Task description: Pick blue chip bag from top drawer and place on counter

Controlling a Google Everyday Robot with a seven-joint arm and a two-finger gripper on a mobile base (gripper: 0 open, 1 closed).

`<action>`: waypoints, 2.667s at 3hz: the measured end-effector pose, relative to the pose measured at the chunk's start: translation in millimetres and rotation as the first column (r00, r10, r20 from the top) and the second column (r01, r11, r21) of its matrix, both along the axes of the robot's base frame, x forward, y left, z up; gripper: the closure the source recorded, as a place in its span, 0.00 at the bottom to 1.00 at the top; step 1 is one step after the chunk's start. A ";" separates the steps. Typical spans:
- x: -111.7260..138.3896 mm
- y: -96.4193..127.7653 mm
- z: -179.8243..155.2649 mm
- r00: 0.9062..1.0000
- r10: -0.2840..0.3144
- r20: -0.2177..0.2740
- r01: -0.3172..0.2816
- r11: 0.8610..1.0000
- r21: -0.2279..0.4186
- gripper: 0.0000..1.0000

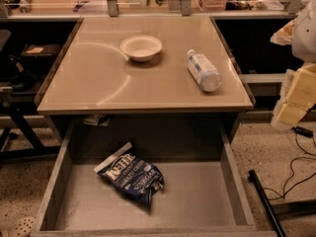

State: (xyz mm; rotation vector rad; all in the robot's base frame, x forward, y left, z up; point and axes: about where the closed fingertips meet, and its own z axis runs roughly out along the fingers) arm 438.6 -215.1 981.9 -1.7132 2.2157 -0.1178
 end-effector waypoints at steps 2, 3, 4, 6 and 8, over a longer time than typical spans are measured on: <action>-19.1 37.1 -25.6 0.998 0.011 -0.056 -0.007 0.998 0.061 0.00; -45.4 88.8 -63.0 0.987 0.054 -0.148 -0.037 0.993 0.116 0.00; -45.3 88.7 -62.6 0.988 0.054 -0.147 -0.037 0.993 0.115 0.00; -84.2 185.8 -126.5 0.960 0.129 -0.250 -0.072 0.972 0.224 0.00; -116.8 242.4 -150.5 0.912 0.205 -0.355 -0.074 0.934 0.349 0.00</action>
Offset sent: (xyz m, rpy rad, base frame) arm -0.0474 0.0870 -0.0815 0.1284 0.2054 0.0358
